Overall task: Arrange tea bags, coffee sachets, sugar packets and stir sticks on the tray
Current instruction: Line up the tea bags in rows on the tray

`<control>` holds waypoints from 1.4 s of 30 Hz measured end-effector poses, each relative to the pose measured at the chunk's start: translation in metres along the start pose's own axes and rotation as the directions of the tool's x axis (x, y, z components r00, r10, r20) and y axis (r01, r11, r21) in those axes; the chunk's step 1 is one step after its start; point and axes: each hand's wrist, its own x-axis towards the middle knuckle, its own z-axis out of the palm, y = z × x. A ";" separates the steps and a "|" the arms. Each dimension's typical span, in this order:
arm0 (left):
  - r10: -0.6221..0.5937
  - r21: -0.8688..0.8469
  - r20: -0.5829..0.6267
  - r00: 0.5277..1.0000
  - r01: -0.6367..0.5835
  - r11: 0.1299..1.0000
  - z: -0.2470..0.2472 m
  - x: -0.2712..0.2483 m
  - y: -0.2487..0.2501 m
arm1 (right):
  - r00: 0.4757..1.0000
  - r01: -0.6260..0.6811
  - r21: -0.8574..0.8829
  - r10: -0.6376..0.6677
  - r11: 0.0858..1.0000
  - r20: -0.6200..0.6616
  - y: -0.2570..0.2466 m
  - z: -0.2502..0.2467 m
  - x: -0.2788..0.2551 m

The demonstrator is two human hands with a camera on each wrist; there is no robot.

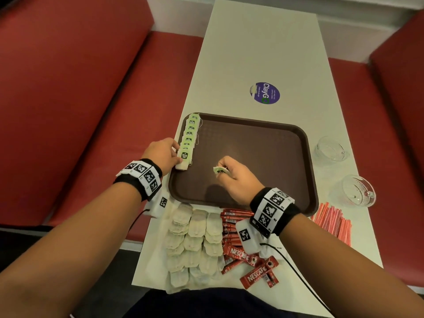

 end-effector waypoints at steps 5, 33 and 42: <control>-0.064 -0.064 -0.024 0.998 0.062 0.996 0.008 0.008 0.002 | 1.000 -0.027 -0.017 0.027 0.999 0.011 0.001 0.004 0.000; 0.428 -0.190 0.097 0.898 -0.406 0.894 -0.023 -0.045 0.063 | 0.998 -0.024 -0.006 0.024 1.000 -0.064 0.005 0.001 0.007; 0.559 -0.116 0.016 0.829 -0.553 0.825 -0.014 -0.069 0.053 | 0.997 0.006 0.000 -0.006 1.000 -0.077 0.007 0.010 0.006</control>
